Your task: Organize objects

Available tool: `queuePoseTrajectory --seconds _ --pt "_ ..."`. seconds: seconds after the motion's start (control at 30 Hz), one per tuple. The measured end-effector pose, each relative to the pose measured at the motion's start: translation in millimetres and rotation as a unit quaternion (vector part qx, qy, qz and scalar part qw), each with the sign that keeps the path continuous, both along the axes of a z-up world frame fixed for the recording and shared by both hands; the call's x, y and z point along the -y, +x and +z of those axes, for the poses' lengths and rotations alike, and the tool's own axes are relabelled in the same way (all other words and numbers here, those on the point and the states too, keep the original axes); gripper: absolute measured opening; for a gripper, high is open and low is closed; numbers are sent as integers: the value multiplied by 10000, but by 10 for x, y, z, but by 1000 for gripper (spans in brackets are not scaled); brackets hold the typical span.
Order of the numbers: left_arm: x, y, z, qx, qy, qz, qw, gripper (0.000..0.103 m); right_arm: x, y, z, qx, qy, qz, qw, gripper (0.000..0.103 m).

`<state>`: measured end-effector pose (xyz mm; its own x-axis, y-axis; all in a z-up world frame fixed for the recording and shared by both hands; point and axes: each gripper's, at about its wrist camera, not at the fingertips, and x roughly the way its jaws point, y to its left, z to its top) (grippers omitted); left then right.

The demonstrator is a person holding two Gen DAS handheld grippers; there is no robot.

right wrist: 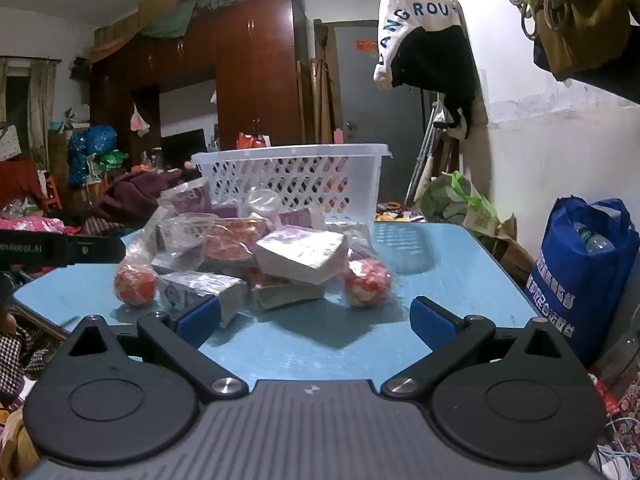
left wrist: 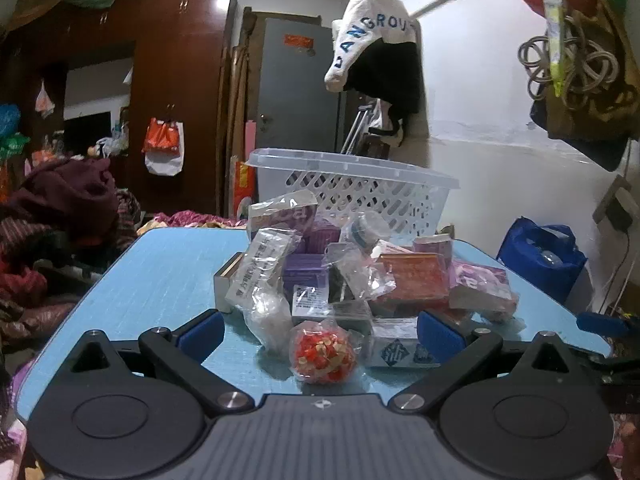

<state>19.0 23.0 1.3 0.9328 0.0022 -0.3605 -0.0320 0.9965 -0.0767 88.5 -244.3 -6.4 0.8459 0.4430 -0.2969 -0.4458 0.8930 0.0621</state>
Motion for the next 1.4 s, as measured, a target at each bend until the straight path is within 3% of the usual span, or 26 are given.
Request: queuePoseTrajectory --seconds 0.27,0.73,0.97,1.4 --pt "72 53 -61 -89 105 -80 9999 103 136 108 -27 -195 165 -120 9996 103" --pt "20 -20 -13 -12 221 -22 9998 103 88 77 -26 -103 27 -66 9999 103" --pt "17 -17 7 -17 258 11 9997 103 119 149 -80 -282 48 -101 9995 103" --pt "39 -46 -23 38 232 24 9997 103 101 93 -95 -83 4 14 10000 103"
